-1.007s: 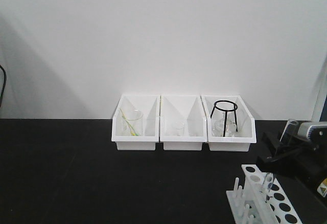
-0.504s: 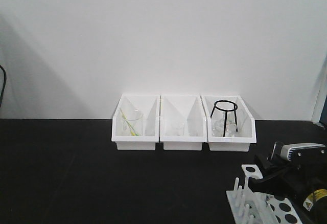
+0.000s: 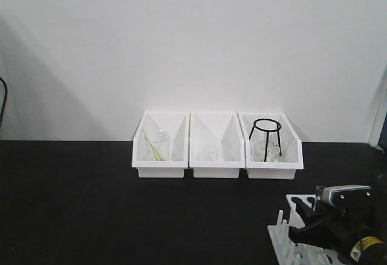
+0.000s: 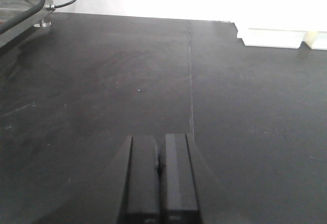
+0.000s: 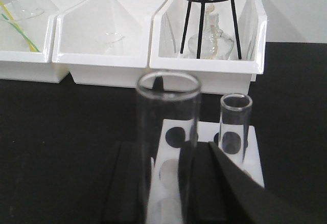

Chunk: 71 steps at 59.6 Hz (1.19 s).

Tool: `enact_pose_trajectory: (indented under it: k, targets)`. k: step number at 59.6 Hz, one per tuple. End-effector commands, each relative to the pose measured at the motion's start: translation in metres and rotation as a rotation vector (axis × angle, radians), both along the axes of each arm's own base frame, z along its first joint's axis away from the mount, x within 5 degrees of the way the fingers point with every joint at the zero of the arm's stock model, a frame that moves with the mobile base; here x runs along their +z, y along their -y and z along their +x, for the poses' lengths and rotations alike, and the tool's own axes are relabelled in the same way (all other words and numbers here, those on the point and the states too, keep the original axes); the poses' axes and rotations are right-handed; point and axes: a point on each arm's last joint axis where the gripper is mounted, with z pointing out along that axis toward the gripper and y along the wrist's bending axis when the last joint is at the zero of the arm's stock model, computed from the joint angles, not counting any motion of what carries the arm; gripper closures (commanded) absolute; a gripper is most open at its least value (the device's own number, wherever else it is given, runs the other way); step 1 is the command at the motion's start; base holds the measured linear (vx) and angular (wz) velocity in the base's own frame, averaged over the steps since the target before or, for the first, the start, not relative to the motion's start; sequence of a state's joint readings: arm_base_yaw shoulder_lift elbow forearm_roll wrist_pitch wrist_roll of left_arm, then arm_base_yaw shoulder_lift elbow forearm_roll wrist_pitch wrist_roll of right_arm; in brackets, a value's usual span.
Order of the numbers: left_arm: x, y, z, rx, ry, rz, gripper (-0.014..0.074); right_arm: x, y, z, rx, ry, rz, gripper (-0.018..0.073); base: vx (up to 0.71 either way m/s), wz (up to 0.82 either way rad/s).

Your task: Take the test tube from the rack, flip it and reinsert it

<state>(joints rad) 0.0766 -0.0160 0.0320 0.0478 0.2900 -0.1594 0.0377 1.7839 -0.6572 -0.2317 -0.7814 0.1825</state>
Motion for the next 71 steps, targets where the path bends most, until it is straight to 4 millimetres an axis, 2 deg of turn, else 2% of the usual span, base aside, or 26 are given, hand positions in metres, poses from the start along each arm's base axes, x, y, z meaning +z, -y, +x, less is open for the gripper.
enact_pose_trajectory:
  k: [1, 18, 25, 32, 38, 48, 56, 63, 71]
  targets:
    - [0.008, 0.001, 0.001, -0.012, 0.099, 0.004, 0.0603, 0.027, 0.0, 0.005, 0.005, 0.153, 0.018, 0.0414, 0.0, 0.0]
    - [0.008, 0.001, 0.001, -0.012, 0.099, 0.004, 0.0603, 0.028, 0.0, 0.005, 0.005, 0.157, 0.02, 0.011, 0.0, 0.0]
    - [0.008, 0.001, 0.001, -0.012, 0.099, 0.004, 0.0603, 0.037, 0.0, 0.002, 0.016, 0.183, 0.015, 0.0036, 0.0, 0.0]
    - [0.008, 0.001, 0.001, -0.012, 0.099, 0.004, 0.0603, 0.06, -0.001, -0.005, 0.035, 0.239, -0.002, 0.0011, 0.0, 0.0]
    - [0.008, 0.001, 0.001, -0.012, 0.099, 0.004, 0.0603, 0.089, -0.001, -0.018, 0.037, 0.28, -0.029, 0.0012, 0.0, 0.0]
    - [0.008, 0.001, 0.001, -0.012, 0.099, 0.004, 0.0603, 0.153, 0.002, -0.059, 0.025, 0.401, -0.084, 0.0012, 0.0, 0.0]
    - [0.008, 0.001, 0.001, -0.012, 0.099, 0.004, 0.0603, 0.201, 0.007, -0.11, -0.016, 0.503, -0.079, 0.0013, 0.0, 0.0]
    - [0.008, 0.001, 0.001, -0.012, 0.099, 0.004, 0.0603, 0.219, 0.013, -0.15, -0.076, 0.484, -0.081, 0.0024, 0.0, 0.0]
    - [0.008, 0.001, 0.001, -0.012, 0.099, 0.004, 0.0603, 0.216, 0.018, -0.192, -0.114, 0.491, -0.08, 0.0043, 0.0, 0.0]
